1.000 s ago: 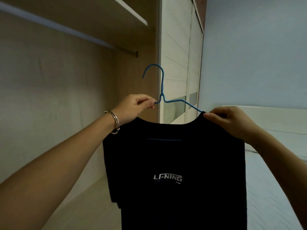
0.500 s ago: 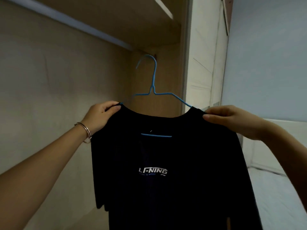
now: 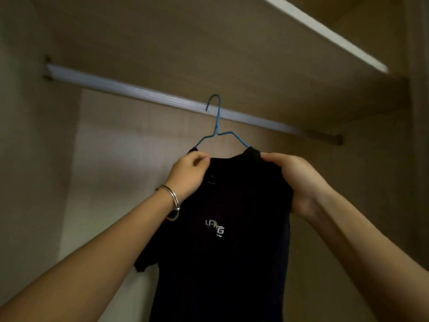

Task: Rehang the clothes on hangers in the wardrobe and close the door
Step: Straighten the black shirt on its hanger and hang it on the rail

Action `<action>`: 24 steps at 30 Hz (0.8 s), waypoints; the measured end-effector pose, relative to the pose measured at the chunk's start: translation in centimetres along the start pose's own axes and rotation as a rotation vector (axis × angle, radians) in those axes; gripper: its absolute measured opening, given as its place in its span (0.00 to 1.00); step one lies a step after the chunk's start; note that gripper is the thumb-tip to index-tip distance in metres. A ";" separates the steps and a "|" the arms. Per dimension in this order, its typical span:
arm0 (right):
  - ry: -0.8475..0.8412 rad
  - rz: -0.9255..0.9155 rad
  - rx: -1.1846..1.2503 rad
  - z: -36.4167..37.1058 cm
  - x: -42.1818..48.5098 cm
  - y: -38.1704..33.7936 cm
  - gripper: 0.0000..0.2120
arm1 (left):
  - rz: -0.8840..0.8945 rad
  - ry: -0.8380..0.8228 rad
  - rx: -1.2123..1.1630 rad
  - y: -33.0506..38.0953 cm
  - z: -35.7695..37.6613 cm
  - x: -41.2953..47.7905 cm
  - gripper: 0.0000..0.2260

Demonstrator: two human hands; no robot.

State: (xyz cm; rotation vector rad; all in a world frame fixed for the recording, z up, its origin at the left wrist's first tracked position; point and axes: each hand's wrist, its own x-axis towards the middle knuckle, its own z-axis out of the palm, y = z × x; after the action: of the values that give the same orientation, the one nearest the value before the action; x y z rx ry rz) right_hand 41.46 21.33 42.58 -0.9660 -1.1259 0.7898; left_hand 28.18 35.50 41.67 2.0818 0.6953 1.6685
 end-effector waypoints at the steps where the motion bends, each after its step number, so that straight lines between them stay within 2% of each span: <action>1: -0.024 -0.024 0.020 1.0 1.0 -0.2 0.12 | 0.000 -0.027 0.008 0.6 -0.4 -0.7 0.12; 4: -0.078 -0.086 0.045 4.6 3.5 -1.0 0.09 | -0.033 -0.098 -0.012 1.4 -1.7 -3.2 0.09; 7: -0.147 -0.125 0.047 8.8 5.3 -1.4 0.08 | -0.065 -0.082 -0.088 2.2 -3.7 -5.5 0.04; 8: -0.175 -0.138 0.040 10.1 5.6 -1.5 0.09 | -0.072 -0.082 -0.096 2.5 -4.5 -6.4 0.06; 10: -0.220 -0.167 0.028 12.6 5.9 -1.5 0.10 | -0.077 -0.086 -0.064 2.2 -5.7 -8.4 0.23; 12: -0.248 -0.191 0.016 15.0 5.7 -1.3 0.09 | -0.102 -0.097 0.035 1.0 -6.1 -10.7 0.35; 14: -0.272 -0.205 -0.006 17.2 5.2 -0.8 0.05 | -0.130 -0.015 0.167 -0.7 -6.1 -12.8 0.39; 17: -0.309 -0.191 -0.051 19.7 4.7 0.3 0.08 | -0.187 0.241 0.272 -3.0 -7.1 -14.8 0.26; 19: -0.329 -0.179 -0.065 20.7 4.3 0.8 0.12 | -0.229 0.321 0.307 -3.9 -8.1 -15.4 0.18; 20: -0.341 -0.167 -0.063 21.1 4.1 1.1 0.10 | -0.243 0.343 0.323 -4.2 -8.6 -15.7 0.16; 22: -0.362 -0.136 -0.072 21.8 3.5 1.9 0.06 | -0.262 0.380 0.352 -4.5 -9.1 -16.5 0.15; 24: -0.368 -0.124 -0.090 22.3 3.2 2.7 0.09 | -0.264 0.419 0.368 -4.8 -9.4 -17.6 0.16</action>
State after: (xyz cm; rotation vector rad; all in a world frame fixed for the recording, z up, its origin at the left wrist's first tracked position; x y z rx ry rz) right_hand 20.64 30.14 44.31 -0.8342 -1.5360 0.8416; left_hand 15.36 28.76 27.12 1.7595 1.4376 1.9488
